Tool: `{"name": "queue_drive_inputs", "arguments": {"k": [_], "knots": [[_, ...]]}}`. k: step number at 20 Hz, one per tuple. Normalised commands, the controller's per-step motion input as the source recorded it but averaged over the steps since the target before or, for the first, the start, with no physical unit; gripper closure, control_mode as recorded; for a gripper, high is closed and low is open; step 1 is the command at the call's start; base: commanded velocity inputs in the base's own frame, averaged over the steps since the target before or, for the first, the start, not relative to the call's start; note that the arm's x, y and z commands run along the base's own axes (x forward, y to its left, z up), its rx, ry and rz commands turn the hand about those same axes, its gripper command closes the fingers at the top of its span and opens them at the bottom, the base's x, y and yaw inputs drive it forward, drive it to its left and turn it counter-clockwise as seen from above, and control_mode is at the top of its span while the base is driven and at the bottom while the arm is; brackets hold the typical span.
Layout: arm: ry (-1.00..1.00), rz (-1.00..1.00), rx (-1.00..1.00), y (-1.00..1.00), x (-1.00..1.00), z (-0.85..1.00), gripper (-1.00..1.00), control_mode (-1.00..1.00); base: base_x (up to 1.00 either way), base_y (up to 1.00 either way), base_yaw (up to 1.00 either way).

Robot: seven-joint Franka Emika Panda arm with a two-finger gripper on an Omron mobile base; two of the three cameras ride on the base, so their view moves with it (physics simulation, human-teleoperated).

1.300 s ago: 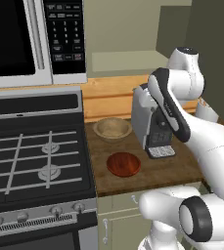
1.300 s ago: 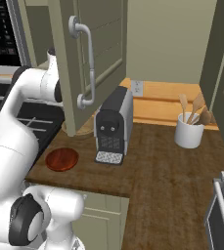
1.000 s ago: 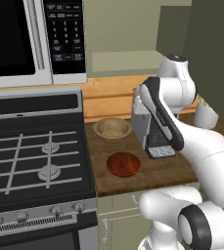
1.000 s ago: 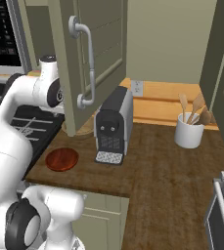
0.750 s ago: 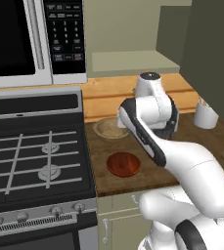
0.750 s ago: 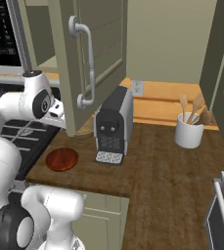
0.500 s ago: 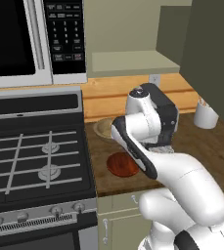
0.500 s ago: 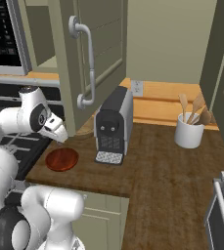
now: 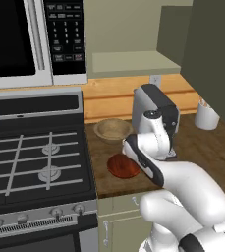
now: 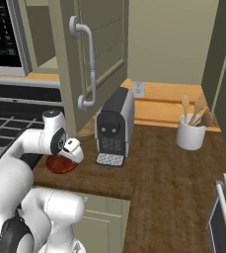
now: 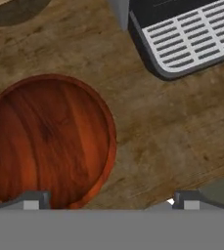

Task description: Pick up the bowls on the counter and stack them on top of one another in the open cabinet. Place the smaller bowl on top of the larger bowl.

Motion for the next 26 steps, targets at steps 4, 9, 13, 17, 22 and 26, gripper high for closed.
{"name": "queue_drive_inputs", "arguments": {"k": [4,9,13,17,22,26], "knots": [[0.14,0.00,0.14,0.00,0.29,-0.61,-1.00,-1.00,0.00,0.00,0.00],[0.07,0.00,0.03,0.03,0.29,-0.22,-1.00,-1.00,0.00,0.00,0.00],[0.00,0.00,0.00,0.01,0.15,-0.26,-1.00,-1.00,0.00,0.00,0.00],[0.00,0.00,0.00,0.01,0.10,-0.31,-1.00,-1.00,0.00,0.00,0.00],[0.00,0.00,0.00,0.01,0.02,-0.37,1.00,-1.00,0.00,0.00,0.00],[0.00,0.00,0.00,0.00,0.07,-0.17,1.00,-1.00,0.00,0.00,0.00]]}}
